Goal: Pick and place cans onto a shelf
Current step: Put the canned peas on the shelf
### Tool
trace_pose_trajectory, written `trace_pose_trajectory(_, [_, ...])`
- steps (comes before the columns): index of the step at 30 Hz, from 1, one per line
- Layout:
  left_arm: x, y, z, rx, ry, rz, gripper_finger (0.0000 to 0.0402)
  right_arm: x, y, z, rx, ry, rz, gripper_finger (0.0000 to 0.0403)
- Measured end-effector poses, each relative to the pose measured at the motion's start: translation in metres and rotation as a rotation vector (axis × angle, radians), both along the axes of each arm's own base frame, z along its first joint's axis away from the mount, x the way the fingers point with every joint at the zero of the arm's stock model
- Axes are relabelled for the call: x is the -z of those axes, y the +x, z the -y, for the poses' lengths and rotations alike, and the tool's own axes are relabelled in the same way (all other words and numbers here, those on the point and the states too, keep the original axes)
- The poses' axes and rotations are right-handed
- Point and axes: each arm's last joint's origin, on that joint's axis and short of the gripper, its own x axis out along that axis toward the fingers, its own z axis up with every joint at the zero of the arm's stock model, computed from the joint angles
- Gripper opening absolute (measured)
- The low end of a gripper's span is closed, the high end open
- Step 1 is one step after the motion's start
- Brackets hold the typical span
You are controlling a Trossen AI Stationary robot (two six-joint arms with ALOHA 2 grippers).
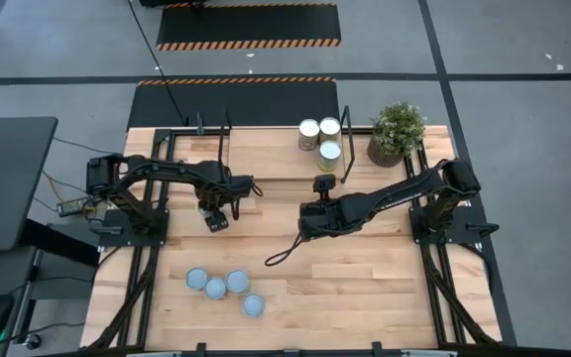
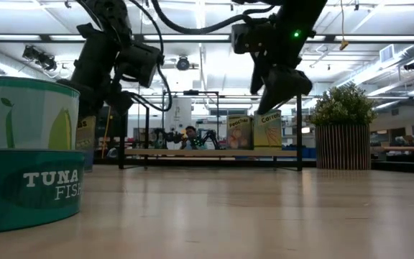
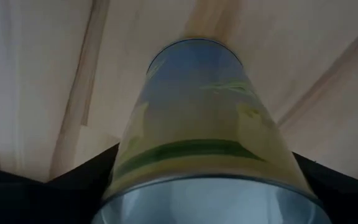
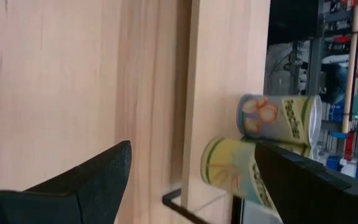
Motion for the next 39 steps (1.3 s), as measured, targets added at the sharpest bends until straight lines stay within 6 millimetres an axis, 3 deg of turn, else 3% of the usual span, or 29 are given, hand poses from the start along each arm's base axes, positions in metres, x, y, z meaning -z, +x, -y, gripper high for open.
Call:
trace_pose_trajectory(9, [-0.047,0.035,0.005,0.068,0.039,0.19,0.0308,-0.011,-0.035,0.01,0.024,0.086,0.117,0.0348])
trace_pose_trajectory(17, [-0.083,0.071,-0.022,0.102,0.094,0.286,0.0307,-0.015,-0.067,0.02,0.019,0.146,0.288,0.0348])
trace_pose_trajectory(28, [-0.086,0.139,-0.083,0.241,0.105,0.188,0.0308,-0.013,-0.083,0.022,0.002,0.184,0.385,0.0348])
trace_pose_trajectory(39, [-0.064,0.14,-0.126,0.492,0.132,0.0,0.0309,-0.01,-0.082,0.021,-0.029,0.17,0.379,0.0348])
